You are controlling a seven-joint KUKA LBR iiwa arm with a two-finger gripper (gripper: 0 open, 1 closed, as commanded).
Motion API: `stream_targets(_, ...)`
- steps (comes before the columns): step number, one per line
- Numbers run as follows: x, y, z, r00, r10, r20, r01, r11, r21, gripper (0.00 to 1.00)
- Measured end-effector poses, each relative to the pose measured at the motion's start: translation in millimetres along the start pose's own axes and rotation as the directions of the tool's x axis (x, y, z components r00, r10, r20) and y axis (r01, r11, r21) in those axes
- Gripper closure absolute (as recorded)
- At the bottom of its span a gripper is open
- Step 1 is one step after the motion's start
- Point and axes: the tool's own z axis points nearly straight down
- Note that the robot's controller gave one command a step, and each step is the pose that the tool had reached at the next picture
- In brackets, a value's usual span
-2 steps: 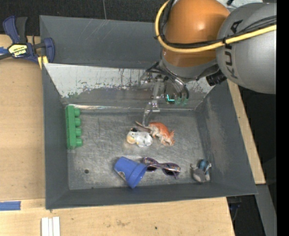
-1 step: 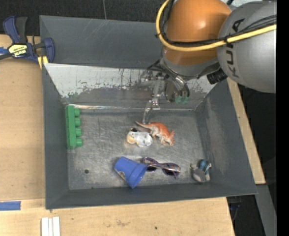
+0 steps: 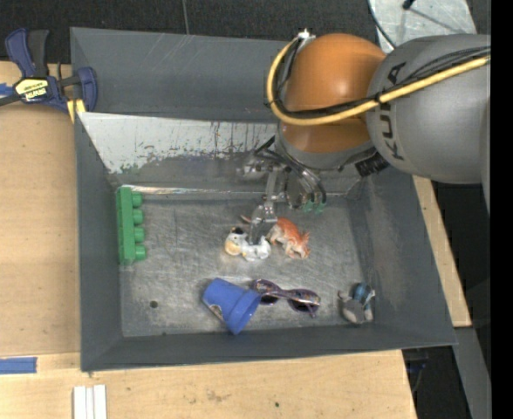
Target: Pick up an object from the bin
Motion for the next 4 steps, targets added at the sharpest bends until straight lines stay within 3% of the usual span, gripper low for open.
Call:
stream_targets(1, 27.8, -9, 20, 1.0, 0.026, -0.013, -0.026, 1.0, 0.001, 0.0)
stream_targets(2, 23.8, -13, 43, 0.998, -0.066, -0.004, 0.066, 0.998, 0.0, 0.0)
stream_targets(3, 13.3, -17, 106, 0.999, -0.032, -0.004, 0.032, 0.999, -0.001, 0.0)
stream_targets(4, 11.6, -23, 100, 1.0, 0.008, 0.015, -0.008, 1.0, -0.004, 1.0)
